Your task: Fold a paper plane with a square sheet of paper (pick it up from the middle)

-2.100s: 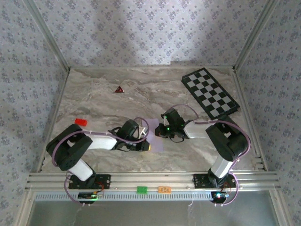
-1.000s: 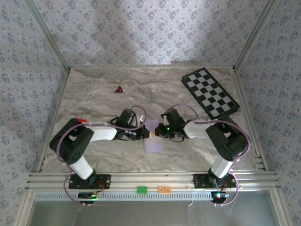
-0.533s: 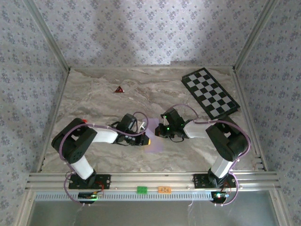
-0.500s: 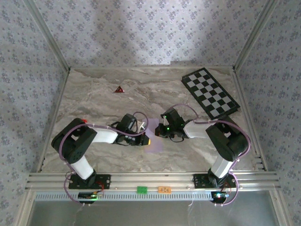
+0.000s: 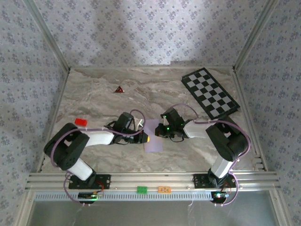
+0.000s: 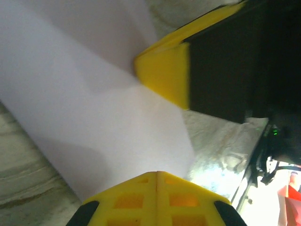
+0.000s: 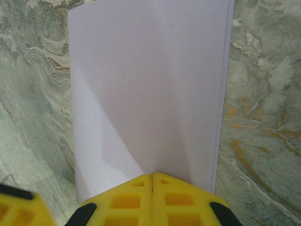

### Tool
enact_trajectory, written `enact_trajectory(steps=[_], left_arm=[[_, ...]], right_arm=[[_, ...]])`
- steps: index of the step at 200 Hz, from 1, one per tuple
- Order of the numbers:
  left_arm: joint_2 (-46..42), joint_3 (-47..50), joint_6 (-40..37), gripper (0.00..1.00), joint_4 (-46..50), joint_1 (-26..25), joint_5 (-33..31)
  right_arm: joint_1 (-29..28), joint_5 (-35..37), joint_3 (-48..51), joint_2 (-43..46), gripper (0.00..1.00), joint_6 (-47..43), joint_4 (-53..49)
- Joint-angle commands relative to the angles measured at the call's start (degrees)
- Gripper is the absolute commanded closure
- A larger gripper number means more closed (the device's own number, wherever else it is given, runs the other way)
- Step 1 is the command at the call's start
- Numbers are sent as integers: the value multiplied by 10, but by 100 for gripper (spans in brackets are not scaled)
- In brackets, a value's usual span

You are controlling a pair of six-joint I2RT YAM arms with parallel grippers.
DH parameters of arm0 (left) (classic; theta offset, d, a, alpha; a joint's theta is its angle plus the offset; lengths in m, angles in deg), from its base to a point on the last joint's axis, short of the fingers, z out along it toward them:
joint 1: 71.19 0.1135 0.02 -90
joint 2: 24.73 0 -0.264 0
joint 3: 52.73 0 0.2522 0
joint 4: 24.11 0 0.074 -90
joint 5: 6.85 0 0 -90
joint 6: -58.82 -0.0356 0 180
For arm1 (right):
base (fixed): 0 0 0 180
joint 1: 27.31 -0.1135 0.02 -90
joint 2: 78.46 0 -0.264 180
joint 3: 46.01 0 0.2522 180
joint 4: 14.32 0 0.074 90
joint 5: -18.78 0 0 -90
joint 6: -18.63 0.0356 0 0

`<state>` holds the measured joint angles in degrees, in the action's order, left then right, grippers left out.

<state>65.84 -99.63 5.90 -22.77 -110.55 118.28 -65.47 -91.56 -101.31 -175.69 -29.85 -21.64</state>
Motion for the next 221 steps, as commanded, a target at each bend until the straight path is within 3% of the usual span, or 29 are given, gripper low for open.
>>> enact_trajectory(steps=[1,56,67,97,131,156,174,196,221], left_arm=[[22,6,-3,100,6,-4,-1],[20,37,16,100,2,-20,-25],[5,35,29,100,5,-26,-38],[-70,29,72,100,5,-32,-65],[-146,4,50,100,76,-24,-138],[-142,-11,48,99,77,13,-109],[-109,-40,43,94,81,31,-80],[-60,-84,40,89,89,38,-72],[-4,-129,45,87,90,46,-68]], right_arm=[[5,89,32,-36,100,-13,-135],[4,58,10,-31,100,-34,-125],[5,48,-6,-21,95,-42,-135],[2,78,-38,62,62,-51,-177],[8,198,-21,228,31,-44,-254],[20,252,36,363,0,0,-258],[41,245,95,455,0,31,-231],[85,139,187,550,0,44,-140],[122,89,224,584,1,81,-132]])
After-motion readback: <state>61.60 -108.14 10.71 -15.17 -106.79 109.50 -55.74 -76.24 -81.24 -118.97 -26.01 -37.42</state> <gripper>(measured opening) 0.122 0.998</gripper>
